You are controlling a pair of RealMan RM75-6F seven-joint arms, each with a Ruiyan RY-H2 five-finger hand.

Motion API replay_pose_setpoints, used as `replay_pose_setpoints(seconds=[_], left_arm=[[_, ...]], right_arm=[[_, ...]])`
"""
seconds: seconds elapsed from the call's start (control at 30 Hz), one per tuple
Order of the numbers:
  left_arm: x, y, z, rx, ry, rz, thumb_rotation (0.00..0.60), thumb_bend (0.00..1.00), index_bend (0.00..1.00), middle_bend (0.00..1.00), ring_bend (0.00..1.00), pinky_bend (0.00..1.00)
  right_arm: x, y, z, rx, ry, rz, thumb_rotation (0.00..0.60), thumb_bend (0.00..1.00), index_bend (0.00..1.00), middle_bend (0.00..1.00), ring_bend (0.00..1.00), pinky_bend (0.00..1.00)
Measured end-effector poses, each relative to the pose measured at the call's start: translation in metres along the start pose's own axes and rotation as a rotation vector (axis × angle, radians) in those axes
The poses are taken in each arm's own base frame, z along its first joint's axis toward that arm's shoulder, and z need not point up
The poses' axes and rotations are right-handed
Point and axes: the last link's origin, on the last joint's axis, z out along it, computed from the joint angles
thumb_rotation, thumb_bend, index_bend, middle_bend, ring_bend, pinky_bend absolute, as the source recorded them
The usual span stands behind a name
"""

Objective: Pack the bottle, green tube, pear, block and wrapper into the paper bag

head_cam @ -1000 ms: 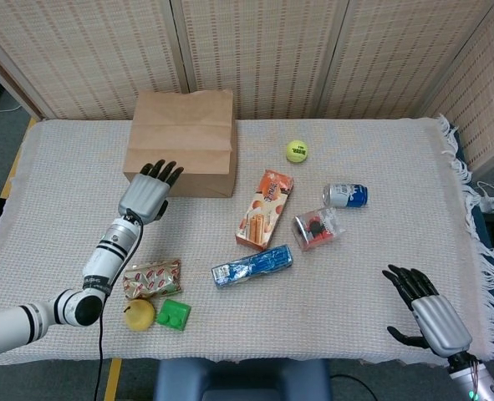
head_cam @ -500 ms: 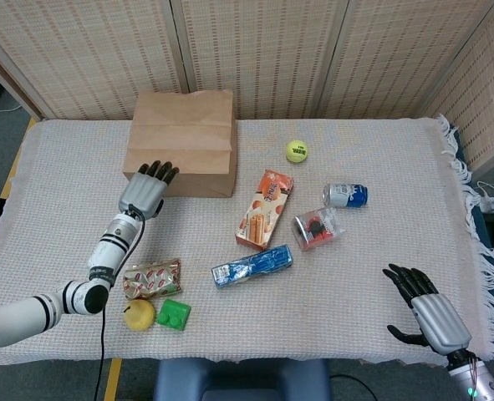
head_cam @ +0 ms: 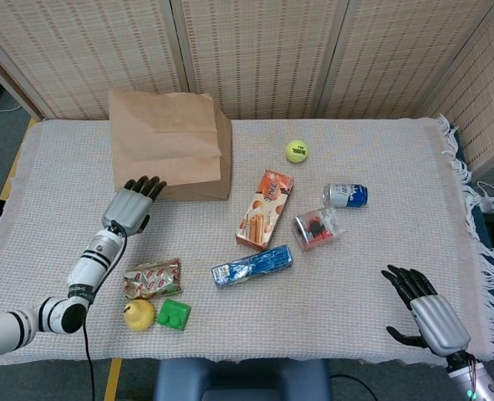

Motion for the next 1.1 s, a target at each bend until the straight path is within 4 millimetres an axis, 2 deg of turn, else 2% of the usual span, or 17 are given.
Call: replay_pose_setpoints(seconds=[0.2,0.4,0.87,1.1], left_arm=[[-0.009,0.001,-0.027,-0.045,-0.008,-0.018,0.6,0.51,0.0,0.0,0.0,0.17],[-0.019,-0.002,-0.044,-0.052,-0.03,-0.027,0.6,0.51,0.0,0.0,0.0,0.18],[-0.036,-0.007,-0.055,-0.035,-0.078,-0.032,0.6,0.51,0.0,0.0,0.0,0.18],[-0.039,-0.008,-0.067,-0.049,-0.092,-0.04,0.6,0.51,0.0,0.0,0.0,0.18]], right_arm=[[0.0,-0.001,-0.001,0.008,0.006,-0.002,0.6,0.12,0.0,0.0,0.0,0.03],[0.0,-0.002,-0.002,0.017,0.013,0.0,0.6,0.12,0.0,0.0,0.0,0.03],[0.001,-0.003,-0.005,0.036,0.039,0.009,0.6,0.12,0.0,0.0,0.0,0.03],[0.001,-0.003,-0.004,0.033,0.045,0.009,0.6,0.12,0.0,0.0,0.0,0.03]])
